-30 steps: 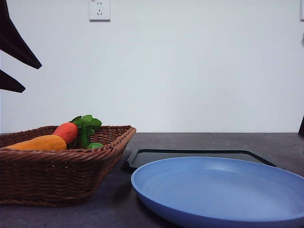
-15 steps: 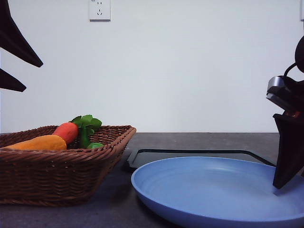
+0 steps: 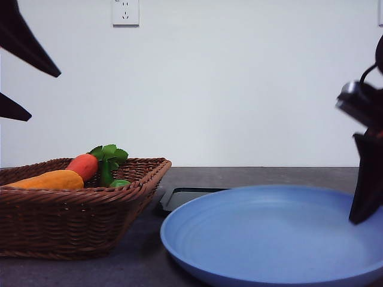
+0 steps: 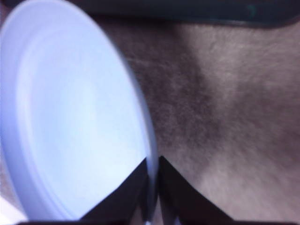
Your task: Transfer egg from basket to plate and serve
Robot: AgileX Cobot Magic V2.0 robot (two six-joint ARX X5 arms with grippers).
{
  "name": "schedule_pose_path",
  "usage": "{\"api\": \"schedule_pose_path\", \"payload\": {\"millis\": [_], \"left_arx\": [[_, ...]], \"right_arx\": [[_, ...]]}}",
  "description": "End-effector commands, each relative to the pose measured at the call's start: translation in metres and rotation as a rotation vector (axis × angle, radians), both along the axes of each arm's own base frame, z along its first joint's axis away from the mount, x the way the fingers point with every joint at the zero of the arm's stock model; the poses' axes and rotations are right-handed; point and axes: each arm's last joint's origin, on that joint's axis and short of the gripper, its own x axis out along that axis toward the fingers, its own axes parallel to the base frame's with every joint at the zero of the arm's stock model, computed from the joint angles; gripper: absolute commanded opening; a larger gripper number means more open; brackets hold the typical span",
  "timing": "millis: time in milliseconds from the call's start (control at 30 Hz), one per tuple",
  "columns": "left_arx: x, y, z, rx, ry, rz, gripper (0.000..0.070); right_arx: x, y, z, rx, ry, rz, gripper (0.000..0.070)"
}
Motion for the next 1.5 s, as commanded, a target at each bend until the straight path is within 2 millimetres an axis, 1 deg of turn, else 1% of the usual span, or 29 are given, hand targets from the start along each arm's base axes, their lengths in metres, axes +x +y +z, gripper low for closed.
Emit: {"api": "schedule_pose_path", "payload": {"millis": [0, 167, 300, 467, 600, 733, 867, 1000, 1300, 1467], "left_arx": [[0.004, -0.003, 0.006, 0.000, -0.032, -0.034, 0.0495], [0.008, -0.019, 0.006, 0.060, -0.044, -0.137, 0.0493], [0.013, -0.040, 0.009, 0.217, -0.077, -0.225, 0.0493], [0.022, -0.070, 0.008, 0.398, -0.114, -0.330, 0.0492], [0.030, -0.093, -0.001, 0.503, -0.113, -0.391, 0.0492], [0.038, -0.109, -0.017, 0.588, -0.088, -0.434, 0.0492], [0.044, -0.115, -0.035, 0.623, -0.025, -0.463, 0.0469], [0.047, -0.117, -0.046, 0.639, 0.007, -0.477, 0.0459], [0.048, -0.118, -0.048, 0.649, 0.001, -0.496, 0.0455], [0.049, -0.118, -0.052, 0.656, 0.009, -0.507, 0.0400]], "right_arx": [[-0.002, -0.002, 0.006, 0.007, -0.017, -0.011, 0.0000], [-0.015, -0.013, 0.028, 0.017, -0.106, -0.058, 0.0000], [-0.025, -0.023, 0.045, 0.013, -0.195, -0.110, 0.0000], [-0.035, -0.032, 0.059, 0.011, -0.288, -0.168, 0.0000], [-0.041, -0.037, 0.065, 0.012, -0.327, -0.196, 0.0000], [-0.045, -0.040, 0.069, 0.013, -0.354, -0.210, 0.0000], [-0.047, -0.040, 0.071, 0.013, -0.363, -0.213, 0.0000], [-0.048, -0.040, 0.070, 0.011, -0.359, -0.212, 0.0000], [-0.048, -0.040, 0.070, 0.011, -0.359, -0.212, 0.0000], [-0.048, -0.040, 0.071, 0.012, -0.359, -0.212, 0.0000]]}}
